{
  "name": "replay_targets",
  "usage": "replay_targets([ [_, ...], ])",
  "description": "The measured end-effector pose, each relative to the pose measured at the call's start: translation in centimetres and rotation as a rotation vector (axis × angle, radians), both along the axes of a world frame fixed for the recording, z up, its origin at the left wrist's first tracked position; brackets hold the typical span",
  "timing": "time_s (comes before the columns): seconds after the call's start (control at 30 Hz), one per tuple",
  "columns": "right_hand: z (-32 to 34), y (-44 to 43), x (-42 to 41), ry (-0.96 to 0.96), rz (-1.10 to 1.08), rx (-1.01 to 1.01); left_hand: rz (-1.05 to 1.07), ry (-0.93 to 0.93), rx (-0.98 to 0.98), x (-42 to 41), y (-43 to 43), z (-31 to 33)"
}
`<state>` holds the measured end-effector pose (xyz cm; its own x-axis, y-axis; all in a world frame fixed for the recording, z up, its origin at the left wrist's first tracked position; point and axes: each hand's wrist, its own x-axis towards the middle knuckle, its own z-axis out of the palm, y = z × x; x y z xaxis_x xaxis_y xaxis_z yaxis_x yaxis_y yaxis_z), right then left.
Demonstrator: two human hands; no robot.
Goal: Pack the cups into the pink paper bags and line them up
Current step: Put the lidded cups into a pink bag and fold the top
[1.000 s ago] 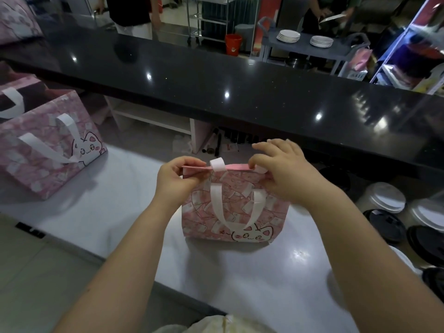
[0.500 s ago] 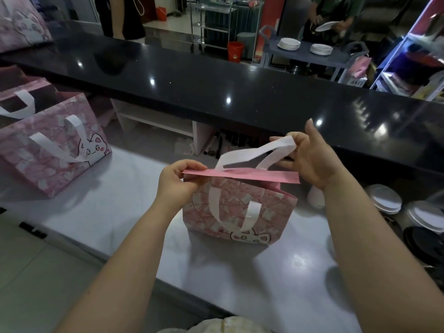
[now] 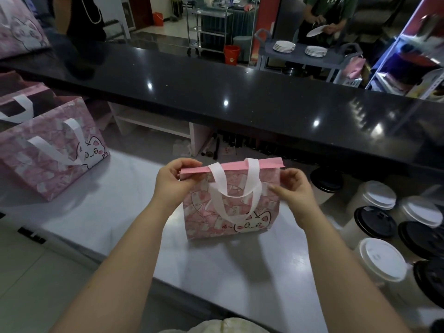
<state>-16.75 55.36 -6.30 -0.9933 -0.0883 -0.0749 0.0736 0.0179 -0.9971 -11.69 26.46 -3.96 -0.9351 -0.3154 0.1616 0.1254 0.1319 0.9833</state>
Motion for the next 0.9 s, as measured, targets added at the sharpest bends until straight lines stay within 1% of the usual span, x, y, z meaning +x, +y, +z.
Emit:
replay_targets([
  [0.07, 0.2, -0.1, -0.6, -0.011, -0.015, -0.027, 0.002, -0.004, -0.002, 0.0, -0.1, 0.0],
  [0.17, 0.4, -0.6, -0.5, -0.004, 0.093, 0.015, -0.006, -0.012, -0.002, 0.0, -0.2, -0.1],
  [0.3, 0.8, -1.7, -0.4, 0.146, 0.070, 0.023, -0.012, -0.033, 0.026, -0.1, -0.4, -0.3],
  [0.37, 0.9, -1.9, -0.8, 0.169, 0.085, 0.027, -0.001, -0.047, 0.036, -0.3, -0.3, -0.2],
  [0.43, 1.0, -2.0, -1.3, 0.142, 0.123, 0.015, 0.004, -0.052, 0.048, -0.5, -0.3, -0.2],
  [0.53, 1.3, -2.1, -2.1, 0.068, 0.168, -0.067, -0.005, -0.066, 0.033, -0.7, -0.3, 0.0],
  [0.67, 1.5, -2.3, -2.1, 0.100, 0.077, -0.076, 0.013, -0.056, 0.059, -0.6, -0.5, 0.2],
  [0.8, 0.2, -2.7, -1.7, 0.140, -0.064, -0.074, 0.034, -0.043, 0.039, -0.7, -0.6, 0.0],
  [0.9, -0.5, -3.2, -0.9, 0.195, -0.123, -0.100, 0.056, -0.050, 0.043, -0.7, -0.3, -0.3],
])
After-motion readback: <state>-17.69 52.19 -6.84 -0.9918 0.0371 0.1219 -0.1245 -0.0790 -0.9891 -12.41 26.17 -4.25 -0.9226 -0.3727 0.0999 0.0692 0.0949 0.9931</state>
